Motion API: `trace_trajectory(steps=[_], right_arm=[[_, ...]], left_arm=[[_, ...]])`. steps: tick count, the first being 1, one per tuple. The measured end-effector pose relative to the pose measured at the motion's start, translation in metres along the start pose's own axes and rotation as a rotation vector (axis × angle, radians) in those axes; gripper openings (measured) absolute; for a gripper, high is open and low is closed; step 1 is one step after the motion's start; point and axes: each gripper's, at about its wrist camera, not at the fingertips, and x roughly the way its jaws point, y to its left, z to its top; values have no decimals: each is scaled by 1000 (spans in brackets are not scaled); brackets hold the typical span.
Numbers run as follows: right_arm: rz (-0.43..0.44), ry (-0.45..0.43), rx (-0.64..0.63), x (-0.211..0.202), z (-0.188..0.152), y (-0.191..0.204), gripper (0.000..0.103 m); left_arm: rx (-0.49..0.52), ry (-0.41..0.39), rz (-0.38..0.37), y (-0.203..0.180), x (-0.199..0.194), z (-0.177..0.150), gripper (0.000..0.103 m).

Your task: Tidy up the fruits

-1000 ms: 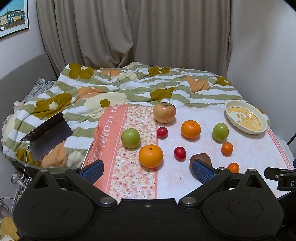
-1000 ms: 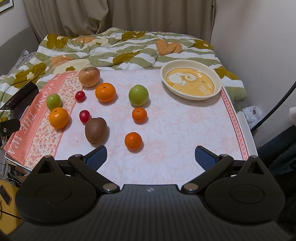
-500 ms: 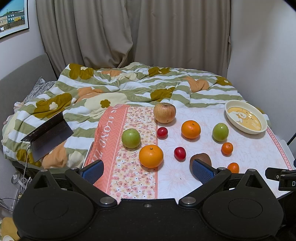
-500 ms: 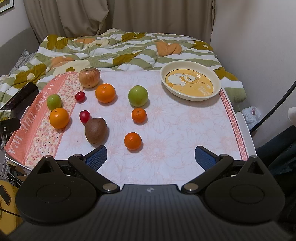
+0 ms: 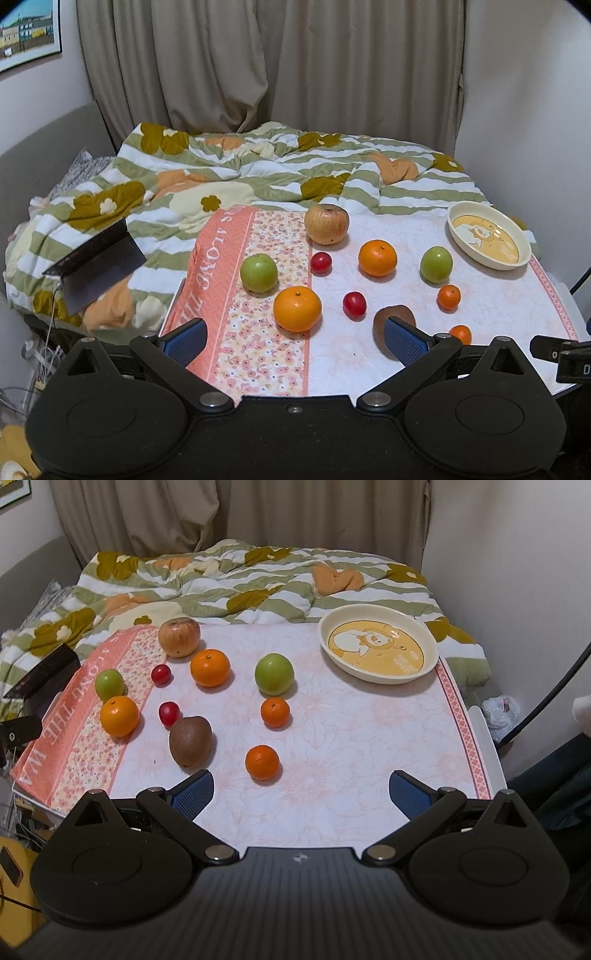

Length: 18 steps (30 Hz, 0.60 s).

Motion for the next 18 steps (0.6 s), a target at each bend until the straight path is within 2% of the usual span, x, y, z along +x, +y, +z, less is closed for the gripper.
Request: trace_trajectory(steps=[11,18], right_arm=[[80,-36,-105,4,-1,5,103],[101,-83,-99,16,-3,30,103]], left_arm=[[19,-9,70,0,4,-3,103],[8,18,-62,29,34,1,103]])
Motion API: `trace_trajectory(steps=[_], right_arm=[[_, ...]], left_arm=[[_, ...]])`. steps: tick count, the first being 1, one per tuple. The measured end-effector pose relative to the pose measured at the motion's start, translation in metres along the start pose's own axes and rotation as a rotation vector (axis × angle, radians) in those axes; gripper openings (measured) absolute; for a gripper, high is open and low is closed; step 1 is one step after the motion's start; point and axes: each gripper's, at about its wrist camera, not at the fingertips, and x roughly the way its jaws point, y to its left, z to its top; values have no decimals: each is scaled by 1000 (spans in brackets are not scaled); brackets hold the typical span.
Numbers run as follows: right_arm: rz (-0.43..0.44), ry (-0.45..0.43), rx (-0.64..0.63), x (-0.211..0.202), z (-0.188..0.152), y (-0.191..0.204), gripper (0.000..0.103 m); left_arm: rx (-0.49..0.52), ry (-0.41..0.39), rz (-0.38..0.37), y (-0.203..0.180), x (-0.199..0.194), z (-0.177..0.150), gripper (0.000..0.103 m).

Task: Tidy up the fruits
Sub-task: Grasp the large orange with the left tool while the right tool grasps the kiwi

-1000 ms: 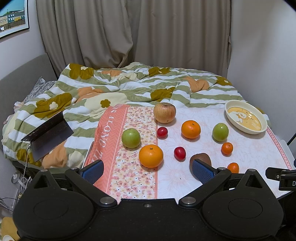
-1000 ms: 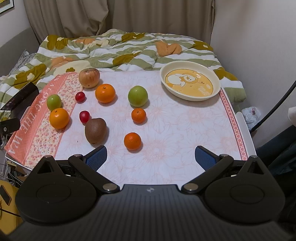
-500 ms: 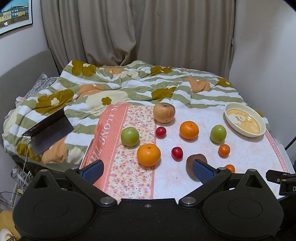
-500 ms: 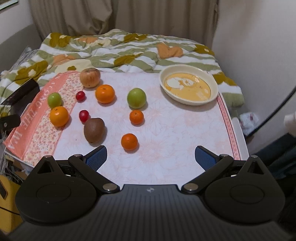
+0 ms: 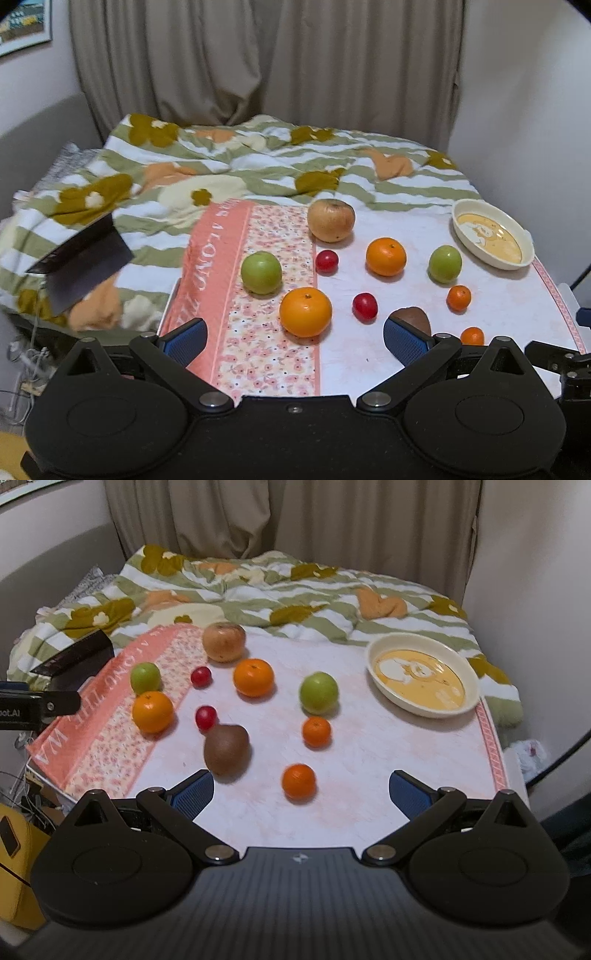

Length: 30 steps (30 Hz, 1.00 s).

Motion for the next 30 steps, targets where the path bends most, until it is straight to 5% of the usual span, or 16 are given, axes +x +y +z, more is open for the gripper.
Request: trace_trajectory(steps=[8,21,30], right_arm=[[-14,28,21,41,-2,41,103],[-18,-5,-28,105,-17,74,103],[3,13,-57,131,-15,75,96]], left_arm=[[112,28,-63,24,45,3,103],[456,3,-158,20,107,-7,97],[497,37,-227,10,138,-3,84]])
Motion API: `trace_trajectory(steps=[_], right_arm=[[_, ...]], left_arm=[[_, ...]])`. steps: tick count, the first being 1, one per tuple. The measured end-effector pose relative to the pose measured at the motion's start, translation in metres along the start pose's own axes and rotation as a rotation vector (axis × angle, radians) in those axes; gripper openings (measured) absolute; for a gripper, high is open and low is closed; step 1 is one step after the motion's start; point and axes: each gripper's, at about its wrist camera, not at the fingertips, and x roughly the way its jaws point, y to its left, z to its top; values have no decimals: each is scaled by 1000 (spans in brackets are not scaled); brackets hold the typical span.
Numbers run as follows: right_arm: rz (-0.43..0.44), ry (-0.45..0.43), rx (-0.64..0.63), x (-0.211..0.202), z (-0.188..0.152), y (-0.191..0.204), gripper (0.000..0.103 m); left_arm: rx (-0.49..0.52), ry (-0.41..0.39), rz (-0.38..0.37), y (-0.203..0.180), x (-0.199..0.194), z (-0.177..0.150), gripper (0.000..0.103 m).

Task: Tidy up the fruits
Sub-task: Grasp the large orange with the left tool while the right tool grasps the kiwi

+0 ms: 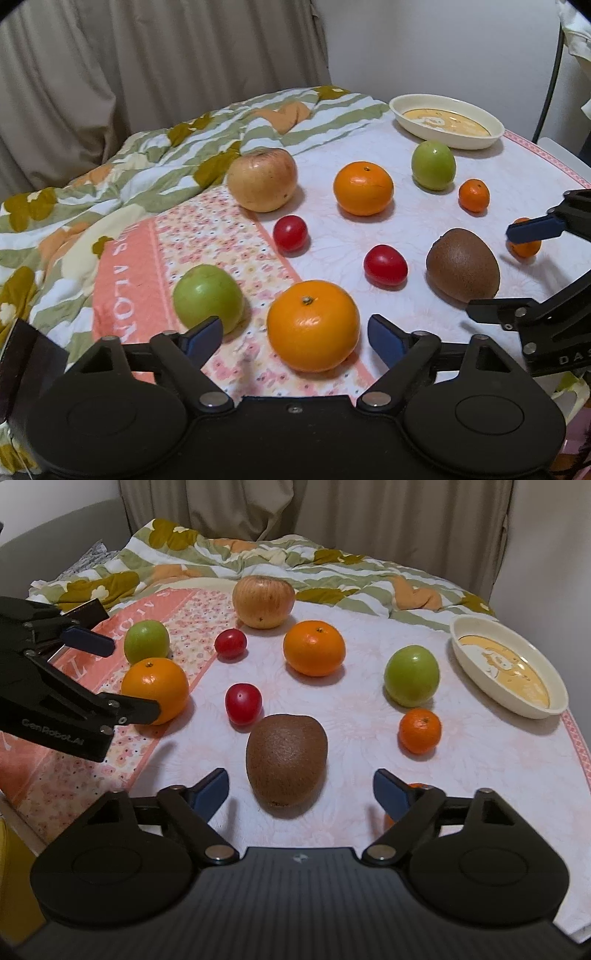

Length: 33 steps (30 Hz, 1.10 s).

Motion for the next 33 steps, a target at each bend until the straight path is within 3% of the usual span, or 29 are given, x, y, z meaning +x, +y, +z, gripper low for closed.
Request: trace_trajectory(steps=[7,11,18,23,33], right_arm=[[9,12,8,8,4,-1,92],[21,19,1,13,6,0,86],[37,26,-2,21,9,1,83],[52,27,-19,23,10,2,68],[101,-2,-1,7,11,-5,67]], left_arm=[[-19,28,-57,0,14,3,65],[-17,24,-55,-2,14,3,64],[-18,19,-51,-2,11,0,64],[-31,18,-41,-1,8,-4,63],[-87,-4,39,-3,-15,-7,63]])
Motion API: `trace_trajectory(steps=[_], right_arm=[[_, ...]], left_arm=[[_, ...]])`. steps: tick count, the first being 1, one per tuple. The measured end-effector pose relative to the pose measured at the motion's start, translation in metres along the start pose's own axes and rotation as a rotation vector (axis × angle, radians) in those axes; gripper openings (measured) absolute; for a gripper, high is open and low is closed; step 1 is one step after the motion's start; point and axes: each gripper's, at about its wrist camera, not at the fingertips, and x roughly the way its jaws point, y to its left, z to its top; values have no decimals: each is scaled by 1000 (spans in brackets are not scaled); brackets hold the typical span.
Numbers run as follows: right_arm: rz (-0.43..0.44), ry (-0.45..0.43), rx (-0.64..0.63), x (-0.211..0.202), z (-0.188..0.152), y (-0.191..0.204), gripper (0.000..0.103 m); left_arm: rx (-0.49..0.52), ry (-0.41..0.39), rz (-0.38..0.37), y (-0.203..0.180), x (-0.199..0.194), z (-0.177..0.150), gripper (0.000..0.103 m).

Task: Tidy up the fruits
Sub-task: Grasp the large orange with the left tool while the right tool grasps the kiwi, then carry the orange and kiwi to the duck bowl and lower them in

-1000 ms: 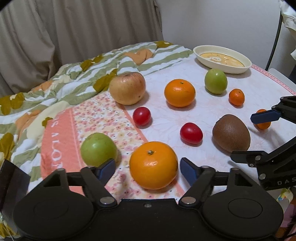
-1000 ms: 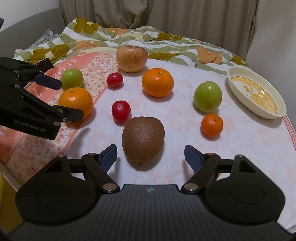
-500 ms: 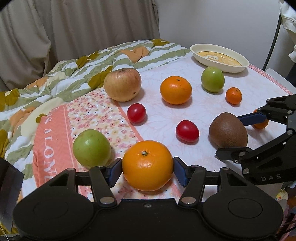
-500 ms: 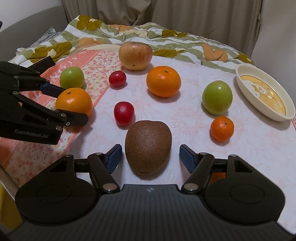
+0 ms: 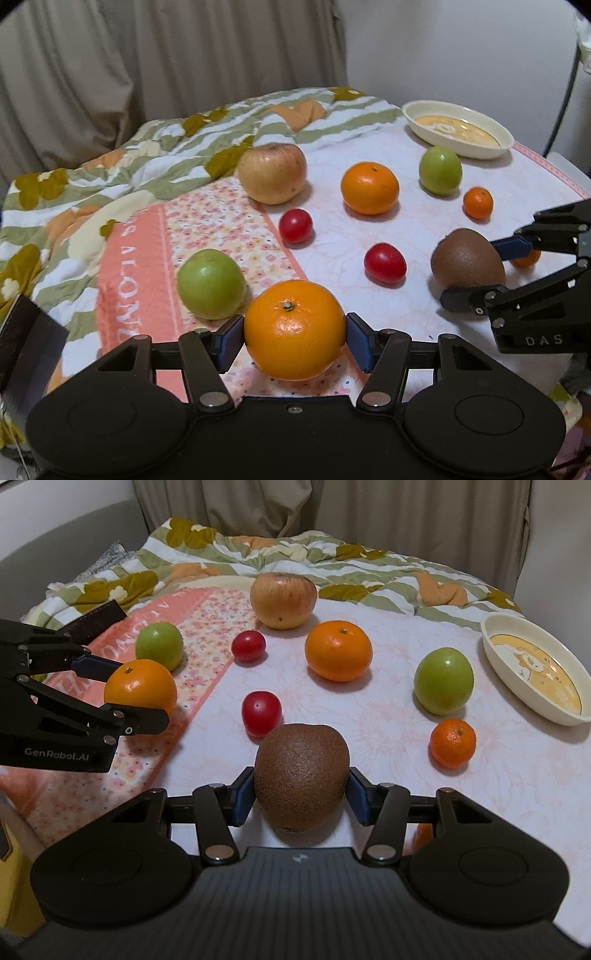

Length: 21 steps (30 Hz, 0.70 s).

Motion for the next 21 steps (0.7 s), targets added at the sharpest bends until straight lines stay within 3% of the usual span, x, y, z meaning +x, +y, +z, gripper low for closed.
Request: trace_trajectory(steps=[10,21], right_arm=[[44,-43,-13,-48,10,-20,67],[74,-78,-42,-101,21,-99,67]], left_arm=[[-82,-45,74,-27,-42,17,63],[-150,-122,139,-91,-67,68,63]])
